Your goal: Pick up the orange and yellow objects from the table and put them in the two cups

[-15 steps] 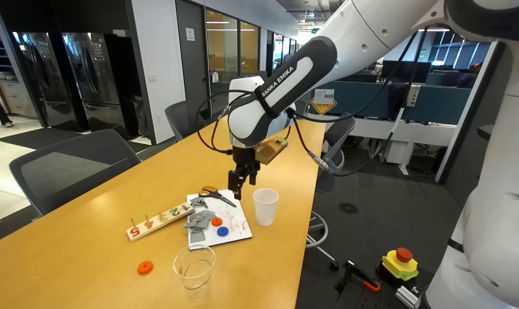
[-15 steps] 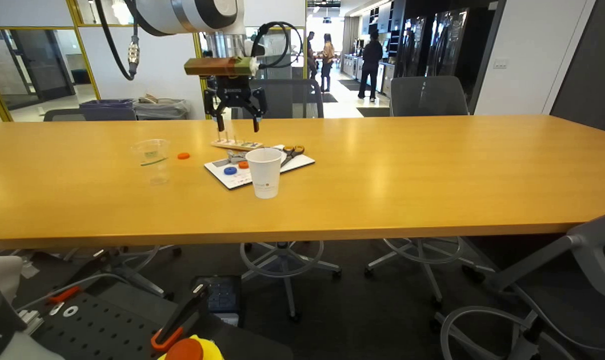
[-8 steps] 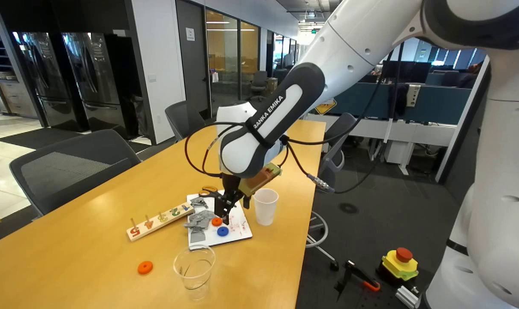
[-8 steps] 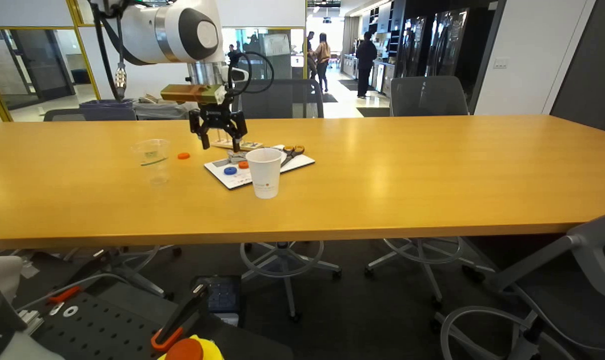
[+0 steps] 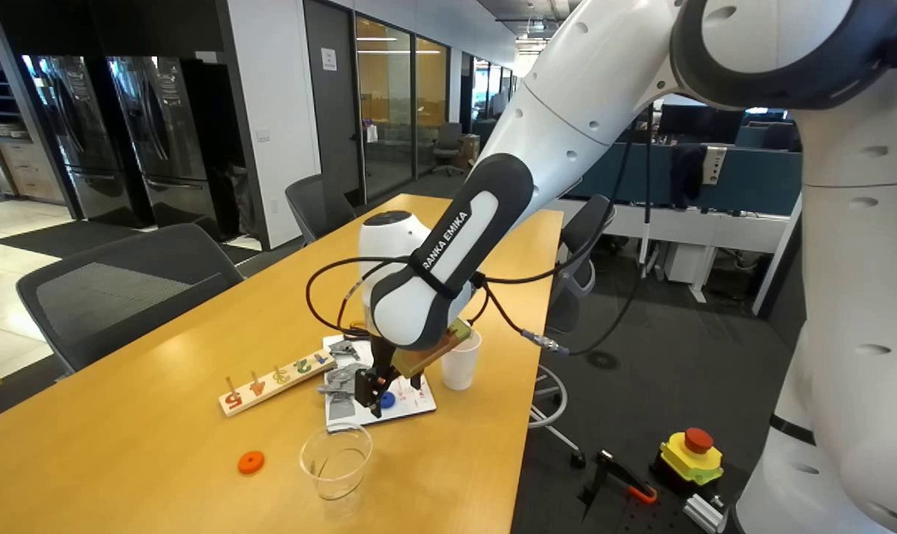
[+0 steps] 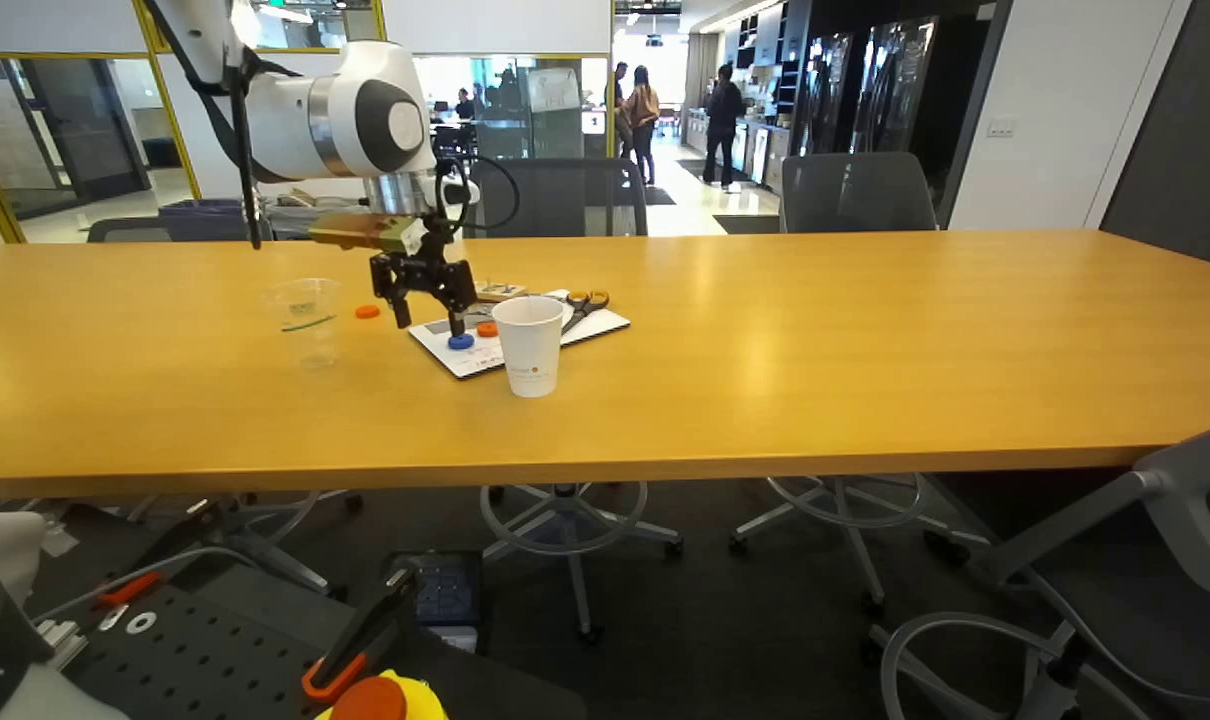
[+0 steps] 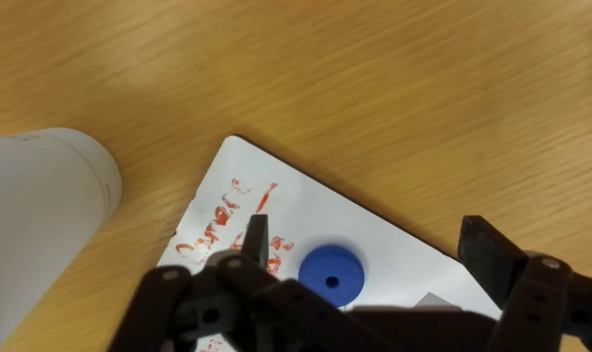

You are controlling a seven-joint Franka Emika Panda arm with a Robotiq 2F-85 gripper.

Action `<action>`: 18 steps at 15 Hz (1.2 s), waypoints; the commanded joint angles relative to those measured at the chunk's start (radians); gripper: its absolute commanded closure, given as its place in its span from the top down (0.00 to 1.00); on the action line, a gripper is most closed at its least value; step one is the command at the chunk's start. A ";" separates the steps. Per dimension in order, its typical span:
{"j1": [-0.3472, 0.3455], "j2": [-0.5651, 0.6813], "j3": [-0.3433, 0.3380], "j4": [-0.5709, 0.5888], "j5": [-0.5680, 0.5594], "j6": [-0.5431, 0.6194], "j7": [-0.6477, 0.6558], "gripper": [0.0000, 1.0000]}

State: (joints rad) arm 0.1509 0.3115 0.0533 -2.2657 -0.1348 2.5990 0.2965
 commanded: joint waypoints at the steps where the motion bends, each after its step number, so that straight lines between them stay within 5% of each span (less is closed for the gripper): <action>1: 0.032 0.044 -0.035 0.056 -0.024 0.010 0.043 1.00; 18: 0.039 0.168 -0.076 0.184 0.004 -0.011 0.031 1.00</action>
State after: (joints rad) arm 0.1721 0.4847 -0.0076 -2.0962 -0.1394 2.5990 0.3118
